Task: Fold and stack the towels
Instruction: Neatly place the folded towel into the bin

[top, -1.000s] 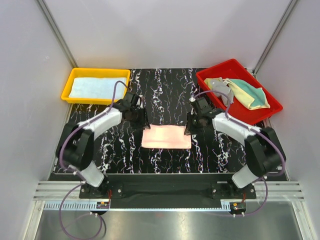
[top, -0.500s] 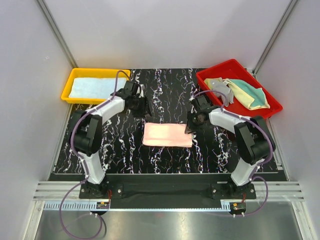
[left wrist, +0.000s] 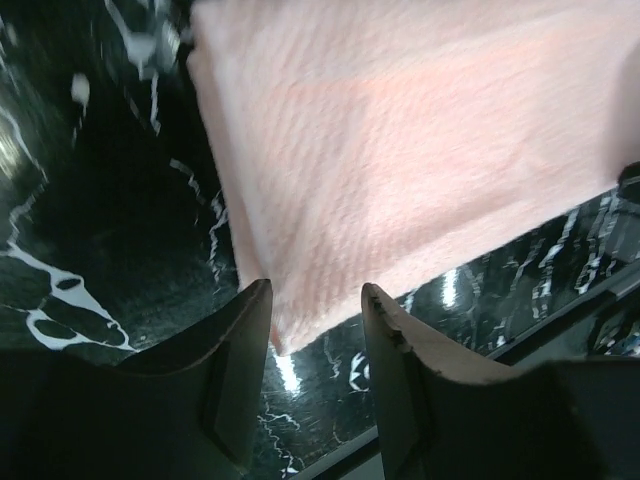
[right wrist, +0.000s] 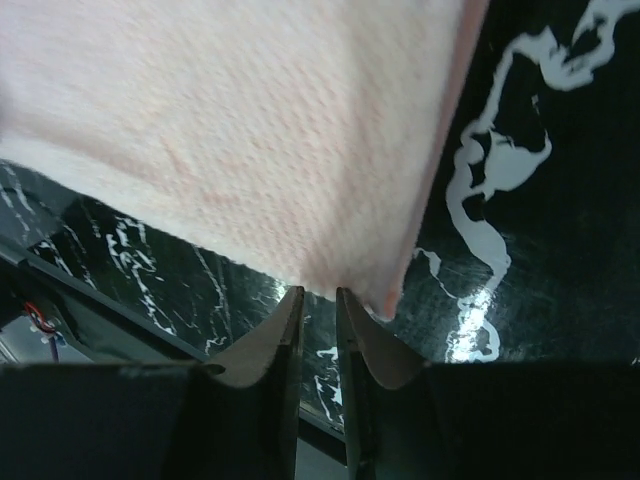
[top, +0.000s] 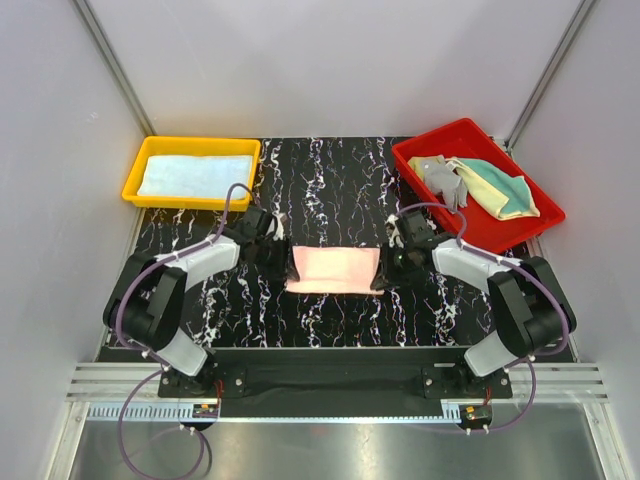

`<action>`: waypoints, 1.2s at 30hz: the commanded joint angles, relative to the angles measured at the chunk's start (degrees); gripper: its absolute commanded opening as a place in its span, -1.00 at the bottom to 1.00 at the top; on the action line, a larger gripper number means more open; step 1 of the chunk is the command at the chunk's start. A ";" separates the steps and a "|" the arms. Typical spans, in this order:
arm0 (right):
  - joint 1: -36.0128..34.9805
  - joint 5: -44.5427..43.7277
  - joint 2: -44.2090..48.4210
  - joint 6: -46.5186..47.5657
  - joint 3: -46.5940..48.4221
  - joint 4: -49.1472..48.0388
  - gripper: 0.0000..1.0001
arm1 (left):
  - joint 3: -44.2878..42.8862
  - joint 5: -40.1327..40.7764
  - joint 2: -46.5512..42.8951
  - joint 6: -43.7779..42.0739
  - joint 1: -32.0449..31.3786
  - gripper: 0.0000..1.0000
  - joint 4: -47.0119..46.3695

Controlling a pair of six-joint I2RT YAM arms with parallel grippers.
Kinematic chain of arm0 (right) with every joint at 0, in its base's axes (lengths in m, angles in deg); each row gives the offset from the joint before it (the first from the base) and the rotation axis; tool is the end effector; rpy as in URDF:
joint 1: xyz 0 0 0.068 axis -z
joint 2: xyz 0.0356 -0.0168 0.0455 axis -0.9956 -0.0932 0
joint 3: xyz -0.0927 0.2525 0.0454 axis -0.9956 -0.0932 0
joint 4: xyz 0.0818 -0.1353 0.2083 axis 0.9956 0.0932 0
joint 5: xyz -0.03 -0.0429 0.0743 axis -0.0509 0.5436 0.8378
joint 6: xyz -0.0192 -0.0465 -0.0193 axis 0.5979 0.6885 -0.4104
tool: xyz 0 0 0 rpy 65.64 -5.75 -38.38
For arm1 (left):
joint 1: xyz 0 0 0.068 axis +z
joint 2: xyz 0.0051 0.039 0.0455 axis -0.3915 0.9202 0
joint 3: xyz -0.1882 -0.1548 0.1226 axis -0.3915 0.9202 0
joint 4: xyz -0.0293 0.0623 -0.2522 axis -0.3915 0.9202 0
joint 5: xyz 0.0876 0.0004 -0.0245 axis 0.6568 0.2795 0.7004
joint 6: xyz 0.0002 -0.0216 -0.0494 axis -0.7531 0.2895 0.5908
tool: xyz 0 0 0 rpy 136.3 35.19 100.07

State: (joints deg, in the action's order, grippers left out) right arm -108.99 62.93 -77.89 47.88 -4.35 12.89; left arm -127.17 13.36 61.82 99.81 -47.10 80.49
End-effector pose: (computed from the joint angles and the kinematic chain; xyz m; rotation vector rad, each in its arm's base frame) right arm 0.2548 0.1298 0.1698 -0.1113 2.7557 0.7660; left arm 0.2673 -0.1331 0.1764 0.0934 2.7316 -0.7542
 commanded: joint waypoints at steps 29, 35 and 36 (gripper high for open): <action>-0.18 2.59 10.36 0.30 1.51 0.98 -0.42 | -5.22 6.62 11.05 1.27 0.41 -0.16 -0.60; -0.18 3.03 10.44 0.30 3.80 1.42 -0.42 | -11.45 4.26 13.51 -0.92 0.50 -0.77 2.12; -0.18 3.03 10.27 0.47 4.50 1.60 -0.42 | -12.68 3.90 14.04 -1.36 0.50 -0.86 3.95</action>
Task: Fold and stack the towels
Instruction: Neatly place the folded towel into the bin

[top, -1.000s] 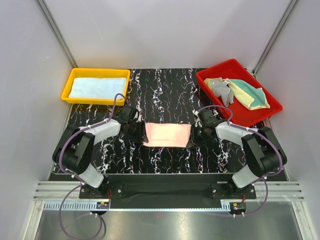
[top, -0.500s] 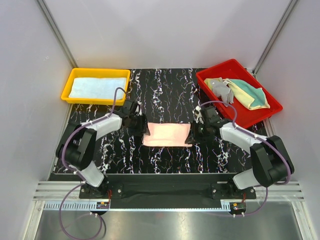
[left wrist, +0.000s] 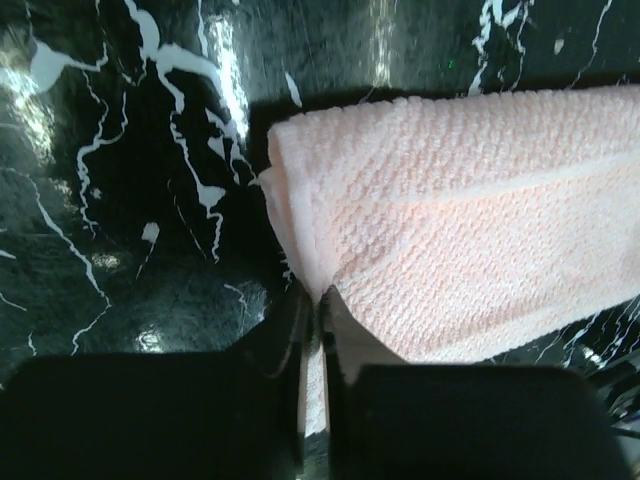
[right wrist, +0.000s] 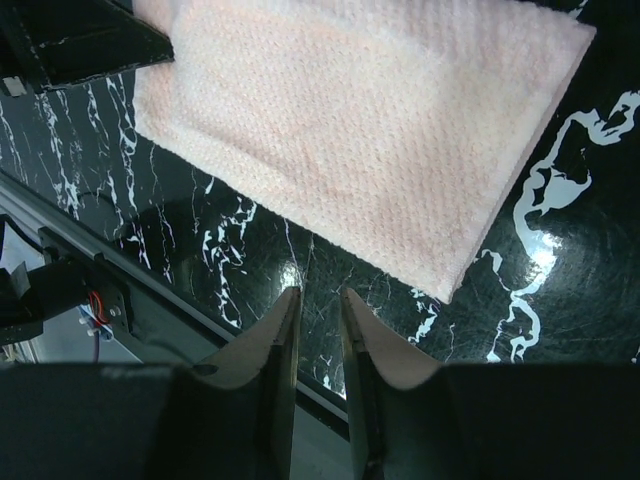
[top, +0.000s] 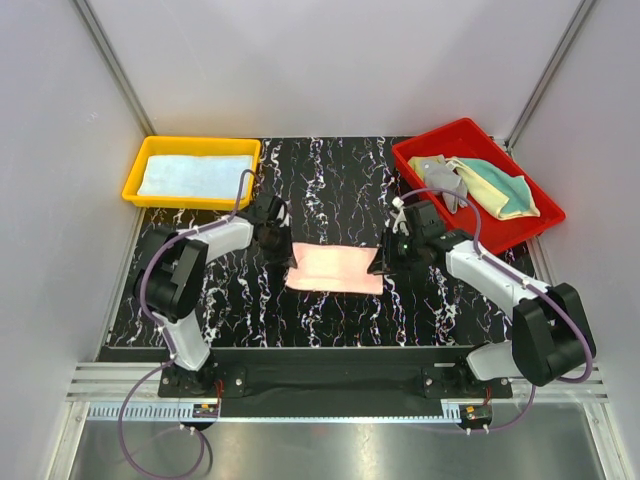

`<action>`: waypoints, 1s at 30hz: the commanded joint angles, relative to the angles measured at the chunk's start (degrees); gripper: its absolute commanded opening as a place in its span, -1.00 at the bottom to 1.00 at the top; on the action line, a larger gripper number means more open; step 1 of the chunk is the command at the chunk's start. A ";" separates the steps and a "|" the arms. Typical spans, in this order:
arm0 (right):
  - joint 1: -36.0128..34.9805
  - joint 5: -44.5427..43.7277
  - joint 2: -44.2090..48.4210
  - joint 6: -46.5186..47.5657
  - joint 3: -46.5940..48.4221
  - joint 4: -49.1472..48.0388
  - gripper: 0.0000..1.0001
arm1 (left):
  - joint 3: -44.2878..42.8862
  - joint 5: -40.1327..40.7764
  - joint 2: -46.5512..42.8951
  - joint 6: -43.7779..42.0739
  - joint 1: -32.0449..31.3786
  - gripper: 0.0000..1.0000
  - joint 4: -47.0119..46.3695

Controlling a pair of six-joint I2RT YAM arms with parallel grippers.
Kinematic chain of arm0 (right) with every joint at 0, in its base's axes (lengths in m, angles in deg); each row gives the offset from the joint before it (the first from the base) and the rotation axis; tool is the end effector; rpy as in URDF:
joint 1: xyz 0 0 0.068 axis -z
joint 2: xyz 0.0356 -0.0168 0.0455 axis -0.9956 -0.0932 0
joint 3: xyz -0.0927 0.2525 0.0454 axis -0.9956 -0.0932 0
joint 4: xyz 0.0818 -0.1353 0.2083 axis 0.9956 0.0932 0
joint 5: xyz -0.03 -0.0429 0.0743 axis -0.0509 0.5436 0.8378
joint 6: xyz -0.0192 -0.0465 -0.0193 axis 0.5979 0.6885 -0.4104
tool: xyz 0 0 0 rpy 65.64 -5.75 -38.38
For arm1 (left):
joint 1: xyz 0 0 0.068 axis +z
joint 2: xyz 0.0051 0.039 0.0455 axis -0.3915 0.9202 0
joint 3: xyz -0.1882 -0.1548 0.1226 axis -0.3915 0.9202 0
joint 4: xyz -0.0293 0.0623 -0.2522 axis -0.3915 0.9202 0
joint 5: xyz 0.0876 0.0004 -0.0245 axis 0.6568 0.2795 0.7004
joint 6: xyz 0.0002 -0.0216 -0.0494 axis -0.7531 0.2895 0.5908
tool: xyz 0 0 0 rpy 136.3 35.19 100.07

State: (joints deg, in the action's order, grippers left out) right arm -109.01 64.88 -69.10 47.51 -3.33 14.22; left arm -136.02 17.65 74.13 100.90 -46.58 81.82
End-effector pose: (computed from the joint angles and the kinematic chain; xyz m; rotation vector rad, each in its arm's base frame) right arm 0.2442 0.1263 0.2140 -0.1524 2.6069 0.8556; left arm 0.3078 -0.1450 0.1524 0.0103 2.8101 -0.6277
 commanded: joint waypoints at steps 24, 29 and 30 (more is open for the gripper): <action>-0.07 0.02 -7.21 5.15 14.72 0.44 -0.37 | -63.32 20.00 22.02 -17.66 11.83 -1.00 37.69; 0.01 1.52 -11.86 6.90 17.88 -0.09 -0.37 | -72.55 20.62 25.99 -19.16 16.58 -1.00 36.66; -0.07 1.78 -12.57 7.17 18.50 0.09 -0.37 | -73.09 20.53 26.86 -19.34 18.15 -1.00 35.69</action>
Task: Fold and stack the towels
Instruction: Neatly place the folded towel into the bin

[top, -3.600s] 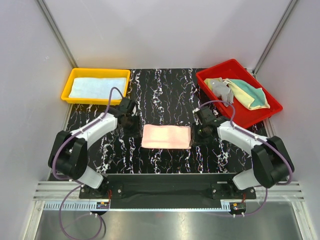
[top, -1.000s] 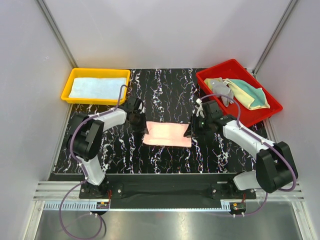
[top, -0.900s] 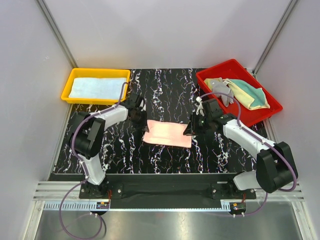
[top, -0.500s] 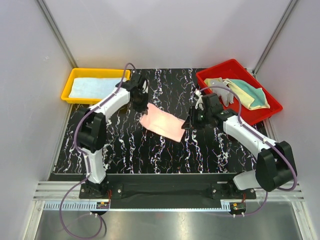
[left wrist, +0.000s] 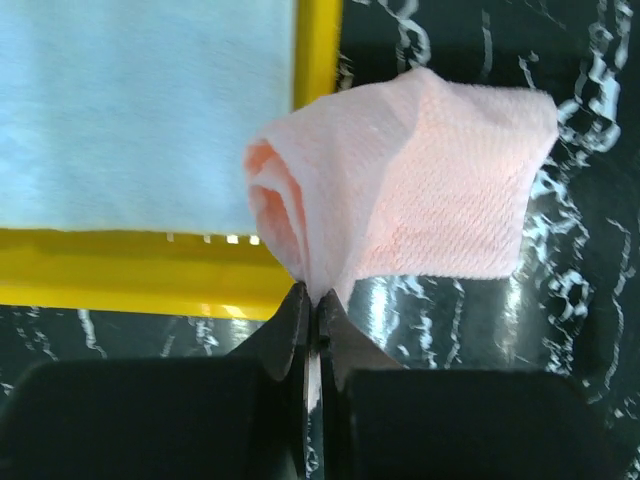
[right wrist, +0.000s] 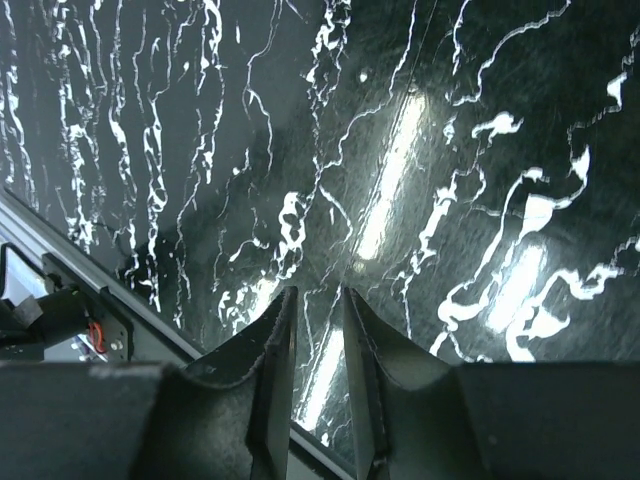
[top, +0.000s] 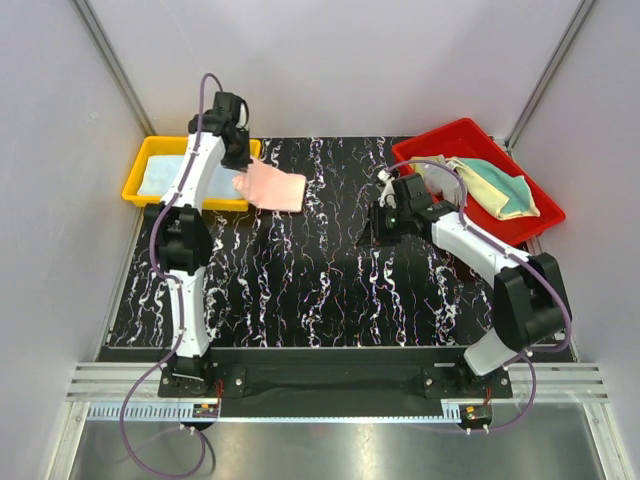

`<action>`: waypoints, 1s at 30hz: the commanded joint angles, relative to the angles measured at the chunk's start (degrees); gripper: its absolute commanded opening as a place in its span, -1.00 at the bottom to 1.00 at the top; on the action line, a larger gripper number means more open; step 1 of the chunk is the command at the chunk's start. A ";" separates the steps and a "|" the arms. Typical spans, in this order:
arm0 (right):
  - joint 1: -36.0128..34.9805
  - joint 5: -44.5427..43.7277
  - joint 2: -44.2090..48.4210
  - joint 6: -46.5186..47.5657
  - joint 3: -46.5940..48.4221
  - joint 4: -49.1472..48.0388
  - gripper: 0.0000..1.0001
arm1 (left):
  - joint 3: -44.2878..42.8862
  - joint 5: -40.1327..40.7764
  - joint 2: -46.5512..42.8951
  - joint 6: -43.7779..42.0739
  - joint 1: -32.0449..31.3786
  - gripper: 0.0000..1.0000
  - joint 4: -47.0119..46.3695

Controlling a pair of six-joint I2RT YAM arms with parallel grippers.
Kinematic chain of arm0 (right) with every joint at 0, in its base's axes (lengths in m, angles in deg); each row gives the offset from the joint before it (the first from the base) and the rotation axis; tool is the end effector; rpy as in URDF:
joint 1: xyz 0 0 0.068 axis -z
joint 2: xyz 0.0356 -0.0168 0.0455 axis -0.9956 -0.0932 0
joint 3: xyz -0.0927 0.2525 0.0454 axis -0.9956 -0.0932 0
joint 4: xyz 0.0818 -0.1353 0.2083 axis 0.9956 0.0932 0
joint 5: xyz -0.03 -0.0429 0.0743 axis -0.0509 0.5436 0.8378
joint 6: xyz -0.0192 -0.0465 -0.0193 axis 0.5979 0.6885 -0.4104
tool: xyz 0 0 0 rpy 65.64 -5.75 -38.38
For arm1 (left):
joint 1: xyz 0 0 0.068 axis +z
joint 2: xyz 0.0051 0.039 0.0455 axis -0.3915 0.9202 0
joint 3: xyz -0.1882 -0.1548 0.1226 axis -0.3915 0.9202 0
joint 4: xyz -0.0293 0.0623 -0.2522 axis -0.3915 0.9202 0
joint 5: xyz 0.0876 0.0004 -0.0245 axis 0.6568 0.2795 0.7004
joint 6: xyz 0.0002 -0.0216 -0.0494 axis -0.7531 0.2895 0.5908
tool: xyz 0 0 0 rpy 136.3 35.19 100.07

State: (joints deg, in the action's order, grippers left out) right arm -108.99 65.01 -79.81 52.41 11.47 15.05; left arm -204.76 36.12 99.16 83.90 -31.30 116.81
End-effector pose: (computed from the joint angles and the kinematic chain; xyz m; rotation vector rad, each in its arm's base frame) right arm 0.2974 0.1503 0.2401 -0.2734 2.5208 0.8403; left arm 0.4771 -0.0679 0.2984 -0.0461 2.5620 -0.0757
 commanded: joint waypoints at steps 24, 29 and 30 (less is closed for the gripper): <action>-0.10 1.21 -10.39 4.65 12.05 -0.57 -0.36 | -5.32 1.01 10.10 -11.48 20.37 -1.00 -20.13; -0.10 1.56 -11.80 4.12 13.99 -0.74 -0.35 | -6.46 -3.12 11.95 -9.89 22.93 -1.00 -23.30; -0.10 1.56 -11.98 4.29 14.25 -0.65 -0.35 | -7.43 -2.95 13.26 -9.89 23.10 -0.96 -23.22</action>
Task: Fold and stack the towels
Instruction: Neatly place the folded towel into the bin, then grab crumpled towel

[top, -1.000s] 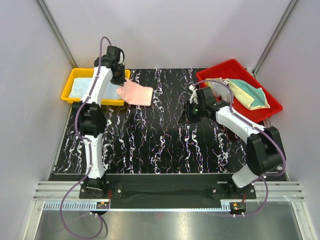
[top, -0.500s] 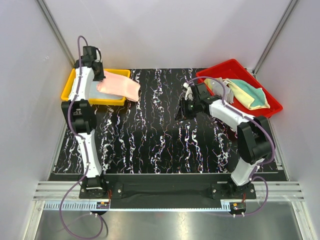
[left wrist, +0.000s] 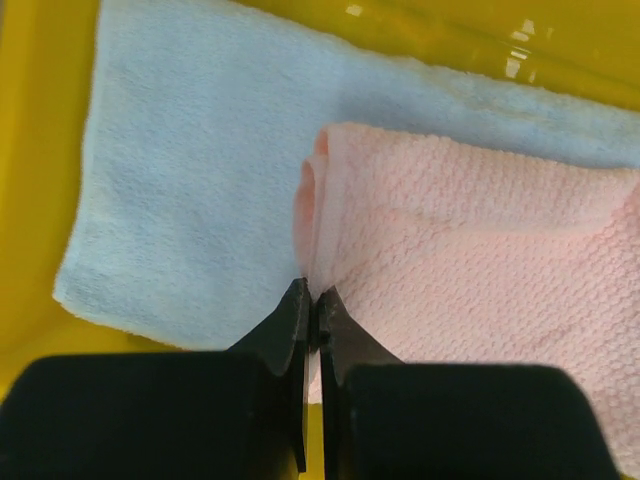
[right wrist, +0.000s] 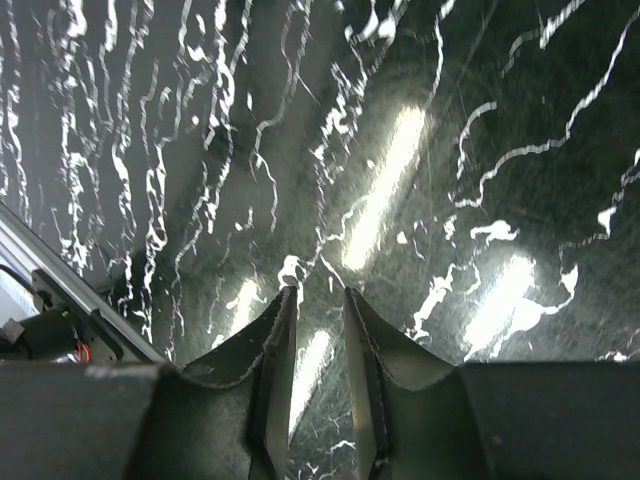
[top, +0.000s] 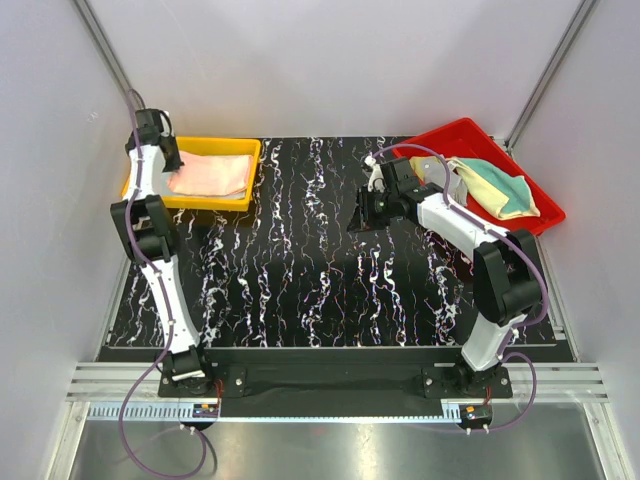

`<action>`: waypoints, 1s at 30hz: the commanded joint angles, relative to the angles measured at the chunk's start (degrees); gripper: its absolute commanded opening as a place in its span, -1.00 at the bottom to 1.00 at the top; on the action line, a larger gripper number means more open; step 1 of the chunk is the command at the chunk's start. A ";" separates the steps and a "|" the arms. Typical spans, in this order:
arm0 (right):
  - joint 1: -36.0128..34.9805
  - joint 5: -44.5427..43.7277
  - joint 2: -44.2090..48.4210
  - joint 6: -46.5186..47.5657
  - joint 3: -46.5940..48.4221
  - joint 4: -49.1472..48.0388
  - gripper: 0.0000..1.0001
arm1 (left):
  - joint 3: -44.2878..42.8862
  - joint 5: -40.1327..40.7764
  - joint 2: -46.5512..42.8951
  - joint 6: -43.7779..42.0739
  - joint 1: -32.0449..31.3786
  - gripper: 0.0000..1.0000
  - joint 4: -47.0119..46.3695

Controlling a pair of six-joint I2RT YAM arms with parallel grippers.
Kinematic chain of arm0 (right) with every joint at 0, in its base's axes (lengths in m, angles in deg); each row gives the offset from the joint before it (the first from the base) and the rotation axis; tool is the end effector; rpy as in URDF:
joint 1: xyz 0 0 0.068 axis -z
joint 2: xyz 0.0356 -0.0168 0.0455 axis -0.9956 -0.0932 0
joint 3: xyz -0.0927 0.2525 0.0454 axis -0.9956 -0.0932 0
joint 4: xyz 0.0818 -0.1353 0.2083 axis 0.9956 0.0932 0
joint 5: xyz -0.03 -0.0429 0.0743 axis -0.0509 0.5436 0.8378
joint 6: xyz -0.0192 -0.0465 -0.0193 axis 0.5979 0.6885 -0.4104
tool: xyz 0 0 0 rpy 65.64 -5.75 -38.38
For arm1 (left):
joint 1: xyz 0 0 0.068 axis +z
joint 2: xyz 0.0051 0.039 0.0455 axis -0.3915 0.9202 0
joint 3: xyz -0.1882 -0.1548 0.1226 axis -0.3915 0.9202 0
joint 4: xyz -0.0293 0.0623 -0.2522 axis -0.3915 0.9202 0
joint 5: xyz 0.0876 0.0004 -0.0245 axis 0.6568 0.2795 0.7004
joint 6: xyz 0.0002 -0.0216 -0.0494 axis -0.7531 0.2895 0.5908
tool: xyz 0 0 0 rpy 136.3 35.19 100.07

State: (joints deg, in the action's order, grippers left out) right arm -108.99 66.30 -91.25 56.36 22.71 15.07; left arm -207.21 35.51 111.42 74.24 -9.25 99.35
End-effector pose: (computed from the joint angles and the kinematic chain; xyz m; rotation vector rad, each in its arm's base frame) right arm 0.3442 0.1723 0.2342 -0.3681 2.4992 0.8404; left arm 0.5265 0.1302 0.2264 -0.3042 2.4133 0.1373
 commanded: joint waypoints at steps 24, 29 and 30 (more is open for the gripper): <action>9.98 -19.65 3.14 -7.39 15.05 8.02 1.00 | 27.38 -4.08 -30.87 8.30 -12.19 0.98 -8.82; 18.35 -30.04 -2.03 -3.72 23.23 14.26 1.00 | 43.42 -5.22 -46.41 9.44 -21.07 0.98 -12.95; 21.58 -29.87 -2.65 -3.01 23.32 13.57 0.97 | 45.01 -4.54 -47.93 11.09 -22.32 0.98 -12.70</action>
State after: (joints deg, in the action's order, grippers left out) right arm -92.16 44.27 -92.16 51.49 43.32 24.69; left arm -167.67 32.14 69.19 82.56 -29.92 89.10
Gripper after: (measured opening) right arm 0.990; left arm 0.987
